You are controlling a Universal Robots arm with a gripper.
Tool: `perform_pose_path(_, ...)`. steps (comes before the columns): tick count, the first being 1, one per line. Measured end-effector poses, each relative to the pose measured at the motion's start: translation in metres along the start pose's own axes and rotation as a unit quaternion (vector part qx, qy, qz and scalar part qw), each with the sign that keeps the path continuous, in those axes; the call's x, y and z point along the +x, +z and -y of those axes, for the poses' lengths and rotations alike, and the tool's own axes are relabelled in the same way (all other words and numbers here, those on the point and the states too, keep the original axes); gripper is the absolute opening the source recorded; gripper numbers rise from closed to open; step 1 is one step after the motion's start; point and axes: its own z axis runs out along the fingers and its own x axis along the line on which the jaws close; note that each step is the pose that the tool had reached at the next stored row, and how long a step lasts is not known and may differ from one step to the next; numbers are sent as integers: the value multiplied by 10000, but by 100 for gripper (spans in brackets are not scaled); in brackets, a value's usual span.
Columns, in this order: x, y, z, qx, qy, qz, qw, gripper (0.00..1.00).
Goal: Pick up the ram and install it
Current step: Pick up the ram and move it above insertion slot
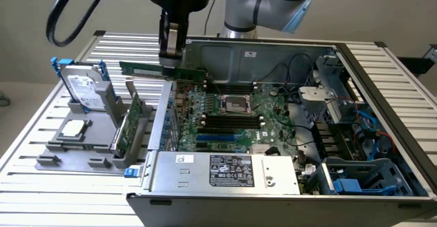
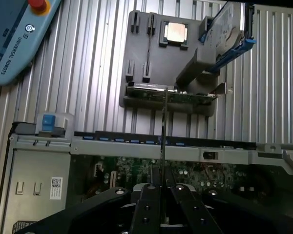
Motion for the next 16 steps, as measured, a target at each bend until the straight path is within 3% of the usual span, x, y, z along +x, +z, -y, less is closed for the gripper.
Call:
perform_pose_path(9,18,-70,402,3,-23,86,10000,14)
perform_pose_path(13,-4,-80,577,3,-26,96,10000,14)
perform_pose_path(16,-82,-68,644,14,-27,95,10000,14)
